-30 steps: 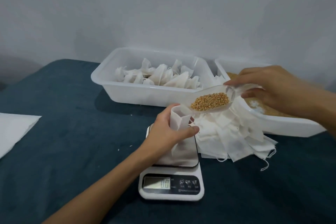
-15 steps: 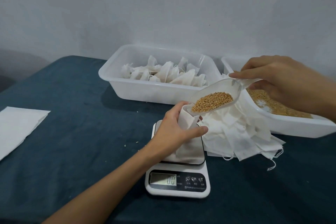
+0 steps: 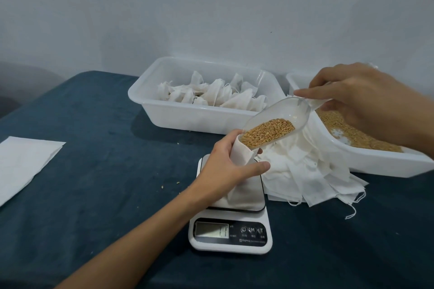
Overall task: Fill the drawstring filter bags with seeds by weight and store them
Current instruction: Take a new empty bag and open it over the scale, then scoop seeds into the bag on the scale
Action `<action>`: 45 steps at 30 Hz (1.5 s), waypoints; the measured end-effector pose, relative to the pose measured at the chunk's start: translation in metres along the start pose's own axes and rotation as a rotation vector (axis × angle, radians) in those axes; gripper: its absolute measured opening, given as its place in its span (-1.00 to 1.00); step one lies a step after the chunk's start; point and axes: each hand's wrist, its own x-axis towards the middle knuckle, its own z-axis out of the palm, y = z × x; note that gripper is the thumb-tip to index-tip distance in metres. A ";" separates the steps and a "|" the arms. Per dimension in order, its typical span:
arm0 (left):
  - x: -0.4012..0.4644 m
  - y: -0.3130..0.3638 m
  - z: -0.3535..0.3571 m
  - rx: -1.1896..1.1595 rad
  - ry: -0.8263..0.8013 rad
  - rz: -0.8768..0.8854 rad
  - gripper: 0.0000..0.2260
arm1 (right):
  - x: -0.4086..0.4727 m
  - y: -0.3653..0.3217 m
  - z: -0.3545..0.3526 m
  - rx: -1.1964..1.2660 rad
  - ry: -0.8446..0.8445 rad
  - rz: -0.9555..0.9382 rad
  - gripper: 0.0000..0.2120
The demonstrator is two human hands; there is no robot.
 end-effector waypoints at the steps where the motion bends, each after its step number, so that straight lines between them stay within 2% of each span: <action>1: 0.000 0.000 0.000 0.003 0.001 0.001 -0.58 | 0.000 -0.001 0.000 -0.001 -0.003 0.002 -0.46; 8: -0.001 0.000 -0.001 0.018 0.016 0.010 -0.57 | 0.000 -0.005 -0.001 -0.029 0.018 -0.046 -0.46; 20: 0.000 -0.001 0.000 0.022 0.024 0.013 -0.53 | -0.003 -0.005 0.004 -0.040 0.040 -0.022 -0.39; 34: 0.001 -0.002 -0.002 -0.007 0.070 0.026 -0.61 | 0.000 -0.015 0.001 -0.126 0.099 -0.072 -0.43; 45: 0.005 -0.006 -0.002 -0.035 0.114 0.042 -0.63 | 0.000 -0.025 -0.002 -0.251 0.243 -0.175 -0.45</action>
